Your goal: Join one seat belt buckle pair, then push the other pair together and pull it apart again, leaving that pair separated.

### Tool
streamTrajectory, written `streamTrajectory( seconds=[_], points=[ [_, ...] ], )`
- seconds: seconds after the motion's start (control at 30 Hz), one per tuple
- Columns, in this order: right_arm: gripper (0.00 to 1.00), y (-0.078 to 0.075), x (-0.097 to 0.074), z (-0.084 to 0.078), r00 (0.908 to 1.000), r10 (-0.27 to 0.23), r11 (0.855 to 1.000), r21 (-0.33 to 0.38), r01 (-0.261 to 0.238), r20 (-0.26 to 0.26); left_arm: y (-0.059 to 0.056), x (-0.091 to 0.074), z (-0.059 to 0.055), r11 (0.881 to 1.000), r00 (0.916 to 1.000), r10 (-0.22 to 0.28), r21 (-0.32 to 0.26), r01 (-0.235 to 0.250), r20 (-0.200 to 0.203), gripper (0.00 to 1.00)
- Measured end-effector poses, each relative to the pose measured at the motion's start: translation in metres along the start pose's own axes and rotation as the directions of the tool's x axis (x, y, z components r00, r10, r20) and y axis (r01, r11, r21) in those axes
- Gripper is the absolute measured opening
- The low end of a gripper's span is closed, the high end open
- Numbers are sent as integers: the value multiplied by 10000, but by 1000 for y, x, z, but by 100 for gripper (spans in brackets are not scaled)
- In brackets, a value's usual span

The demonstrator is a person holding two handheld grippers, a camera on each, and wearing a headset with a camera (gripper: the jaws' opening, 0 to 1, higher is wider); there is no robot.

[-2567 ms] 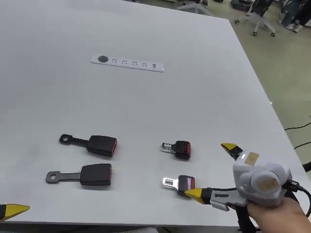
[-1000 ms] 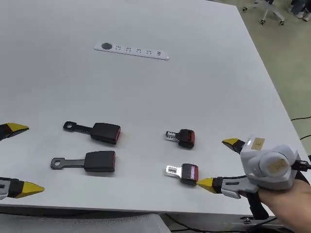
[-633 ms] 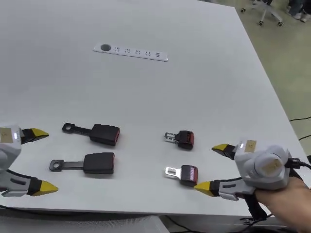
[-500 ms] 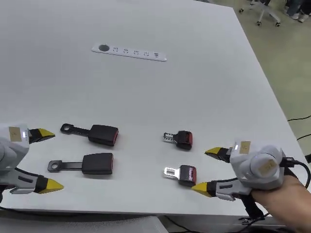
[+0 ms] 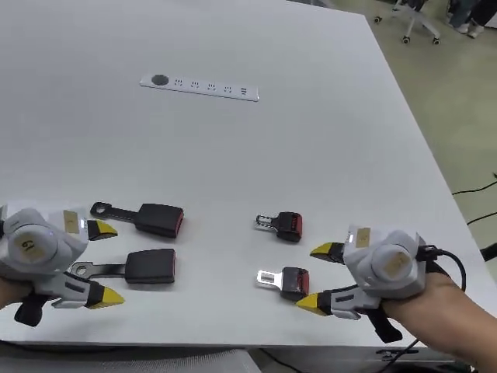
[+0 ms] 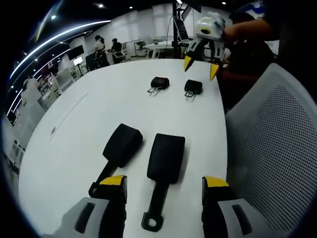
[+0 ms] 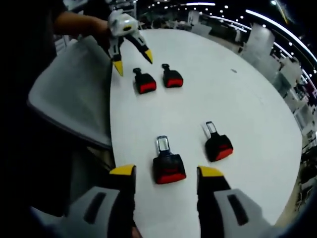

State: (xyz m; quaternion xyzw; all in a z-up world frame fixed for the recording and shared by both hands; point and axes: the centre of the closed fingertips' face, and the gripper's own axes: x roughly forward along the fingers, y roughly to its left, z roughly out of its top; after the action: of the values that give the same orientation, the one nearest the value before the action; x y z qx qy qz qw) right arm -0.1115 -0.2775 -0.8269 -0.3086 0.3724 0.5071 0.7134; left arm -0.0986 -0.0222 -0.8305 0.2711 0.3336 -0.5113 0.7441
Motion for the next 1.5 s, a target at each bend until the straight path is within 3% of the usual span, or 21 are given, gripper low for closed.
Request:
streamTrajectory(
  seconds=[0.17, 0.47, 0.6, 0.77, 0.83, 0.9, 0.97, 1.13, 1.27, 1.4, 1.5],
  points=[
    [46, 3, 9, -10, 9997, 167, 9997, -173, -170, -174, -1, 11, 7, 9997, 9999, -147, 214, 148, -59, 59],
    [43, 0, 22, -16, 9988, 228, 9994, -268, -240, -435, -2, 24, 6, 9987, 9986, -466, 198, 471, -249, 54],
    [42, -2, 24, -15, 9980, 142, 9962, -843, -194, -614, -3, 27, 5, 9979, 9974, -612, 211, 620, -391, 54],
    [40, -4, 29, -16, 9969, 255, 9959, -851, -318, -740, -4, 33, 3, 9951, 9944, -877, 409, 902, -595, 46],
    [40, -6, 31, -18, 9962, 334, 9969, -678, -389, -802, -3, 35, 2, 9931, 9943, -853, 751, 900, -633, 44],
    [38, -7, 32, -20, 9955, 381, 9970, -639, -438, -866, -1, 35, 3, 9921, 9955, -769, 947, 820, -560, 46],
    [35, -8, 32, -20, 9949, 488, 9970, -553, -538, -883, -1, 36, 2, 9929, 9938, -918, 704, 962, -631, 44],
    [34, -7, 34, -19, 9939, 669, 9956, -599, -723, -880, -5, 38, -1, 9870, 9890, -1240, 925, 1314, -809, 39],
    [33, -6, 34, -19, 9920, 810, 9933, -747, -884, -964, -2, 41, -2, 9835, 9880, -1183, 1253, 1304, -993, 33],
    [33, -6, 34, -20, 9886, 912, 9891, -1043, -1038, -1195, -4, 41, -3, 9656, 9811, -1458, 1977, 1691, -1273, 33],
    [33, -6, 35, -20, 9872, 977, 9873, -1124, -1121, -1259, -5, 41, -3, 9578, 9777, -1550, 2211, 1839, -1416, 33]
  ],
)
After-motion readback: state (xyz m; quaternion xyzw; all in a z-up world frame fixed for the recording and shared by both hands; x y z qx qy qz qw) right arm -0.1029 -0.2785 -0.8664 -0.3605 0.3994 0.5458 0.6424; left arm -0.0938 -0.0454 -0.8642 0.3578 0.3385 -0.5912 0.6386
